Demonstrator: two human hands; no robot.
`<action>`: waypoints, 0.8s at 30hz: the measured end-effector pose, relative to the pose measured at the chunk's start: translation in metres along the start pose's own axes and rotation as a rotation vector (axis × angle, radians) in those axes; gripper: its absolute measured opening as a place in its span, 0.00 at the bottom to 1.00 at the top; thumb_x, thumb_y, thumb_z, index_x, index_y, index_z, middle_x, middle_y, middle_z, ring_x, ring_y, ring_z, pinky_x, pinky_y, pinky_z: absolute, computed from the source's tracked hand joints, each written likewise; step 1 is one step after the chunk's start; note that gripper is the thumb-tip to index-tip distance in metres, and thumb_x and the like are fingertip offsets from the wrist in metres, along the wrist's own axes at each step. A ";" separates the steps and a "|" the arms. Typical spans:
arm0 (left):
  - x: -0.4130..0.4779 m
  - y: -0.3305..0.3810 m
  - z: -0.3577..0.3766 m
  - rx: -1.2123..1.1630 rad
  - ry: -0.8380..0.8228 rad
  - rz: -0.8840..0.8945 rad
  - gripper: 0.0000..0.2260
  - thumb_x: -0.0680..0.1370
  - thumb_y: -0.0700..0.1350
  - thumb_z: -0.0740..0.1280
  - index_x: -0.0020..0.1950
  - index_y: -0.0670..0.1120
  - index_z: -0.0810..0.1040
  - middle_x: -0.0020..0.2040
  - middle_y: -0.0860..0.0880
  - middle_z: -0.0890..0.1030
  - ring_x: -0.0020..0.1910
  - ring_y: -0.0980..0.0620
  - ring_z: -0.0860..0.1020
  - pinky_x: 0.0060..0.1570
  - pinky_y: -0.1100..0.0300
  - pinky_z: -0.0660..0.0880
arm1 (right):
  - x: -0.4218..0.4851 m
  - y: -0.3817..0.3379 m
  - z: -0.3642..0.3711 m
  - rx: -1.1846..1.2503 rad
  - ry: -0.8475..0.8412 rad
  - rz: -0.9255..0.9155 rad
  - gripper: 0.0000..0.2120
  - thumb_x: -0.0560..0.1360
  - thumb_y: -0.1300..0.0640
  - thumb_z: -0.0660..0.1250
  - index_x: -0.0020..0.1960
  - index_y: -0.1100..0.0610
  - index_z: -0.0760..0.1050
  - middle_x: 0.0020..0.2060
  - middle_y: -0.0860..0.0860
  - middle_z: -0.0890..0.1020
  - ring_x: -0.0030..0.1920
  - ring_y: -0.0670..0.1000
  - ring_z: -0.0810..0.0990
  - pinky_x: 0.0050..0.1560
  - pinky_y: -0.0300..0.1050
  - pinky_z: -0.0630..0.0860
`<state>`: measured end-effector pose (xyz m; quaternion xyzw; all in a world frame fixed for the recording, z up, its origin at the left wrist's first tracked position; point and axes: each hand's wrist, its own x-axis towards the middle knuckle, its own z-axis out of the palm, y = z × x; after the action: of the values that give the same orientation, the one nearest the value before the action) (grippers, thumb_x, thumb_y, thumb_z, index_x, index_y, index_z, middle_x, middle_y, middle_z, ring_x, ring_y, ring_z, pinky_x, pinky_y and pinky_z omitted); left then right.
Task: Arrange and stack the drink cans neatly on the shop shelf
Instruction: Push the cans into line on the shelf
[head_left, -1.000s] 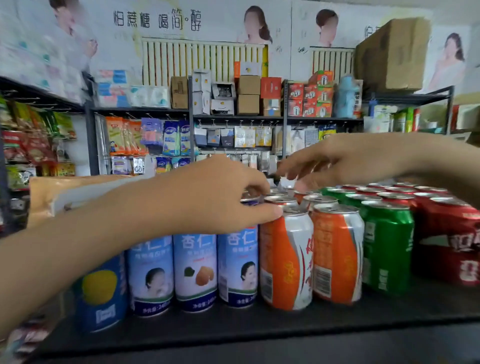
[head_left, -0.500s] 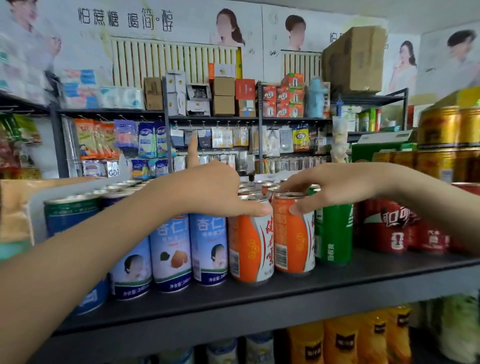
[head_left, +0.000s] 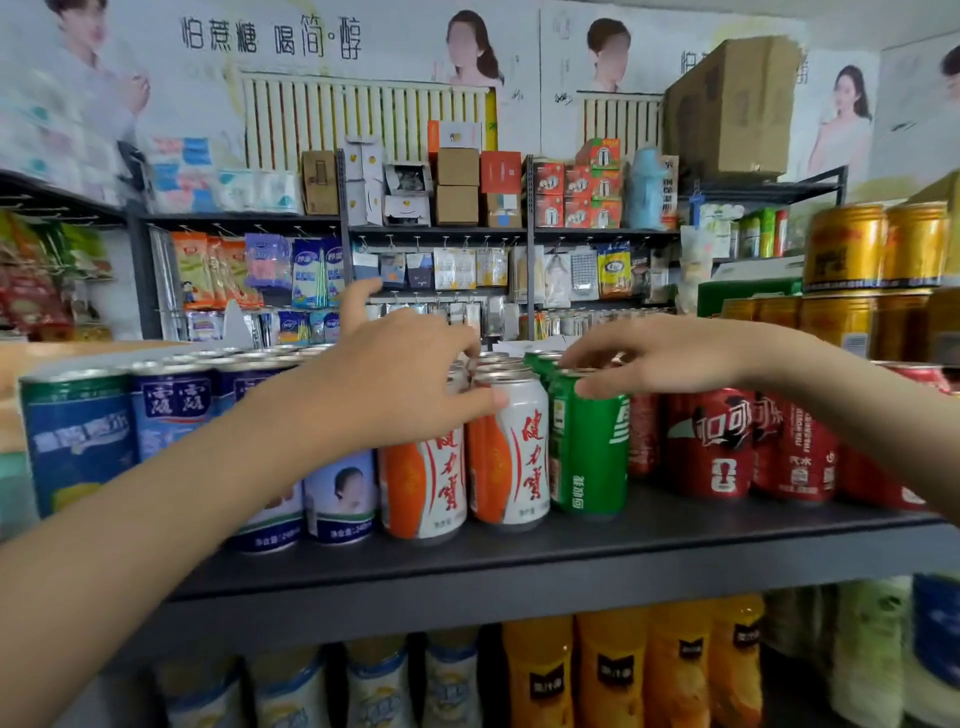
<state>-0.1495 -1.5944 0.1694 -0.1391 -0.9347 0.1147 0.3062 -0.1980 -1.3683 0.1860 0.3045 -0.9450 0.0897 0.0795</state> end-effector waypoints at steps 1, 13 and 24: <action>0.002 0.011 0.000 -0.015 0.016 0.006 0.26 0.74 0.69 0.51 0.63 0.56 0.72 0.55 0.57 0.78 0.61 0.56 0.73 0.68 0.45 0.40 | -0.003 0.007 -0.001 0.010 -0.041 -0.016 0.20 0.77 0.46 0.62 0.68 0.43 0.67 0.61 0.39 0.71 0.63 0.43 0.70 0.59 0.41 0.65; 0.033 0.079 0.011 0.021 -0.010 -0.162 0.26 0.71 0.72 0.56 0.59 0.56 0.74 0.52 0.57 0.79 0.58 0.55 0.73 0.62 0.49 0.48 | 0.017 0.033 -0.016 -0.073 -0.194 -0.239 0.25 0.77 0.48 0.64 0.72 0.53 0.66 0.50 0.41 0.71 0.54 0.44 0.71 0.52 0.37 0.65; 0.061 0.094 0.013 -0.086 -0.103 -0.165 0.32 0.68 0.74 0.54 0.60 0.53 0.74 0.53 0.54 0.81 0.57 0.54 0.74 0.67 0.45 0.43 | -0.010 0.057 -0.038 -0.189 -0.045 -0.139 0.29 0.75 0.36 0.56 0.69 0.52 0.68 0.61 0.47 0.74 0.61 0.48 0.73 0.63 0.47 0.69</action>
<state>-0.1861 -1.4878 0.1639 -0.0684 -0.9616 0.0558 0.2599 -0.2203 -1.3088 0.2140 0.3625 -0.9273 -0.0125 0.0924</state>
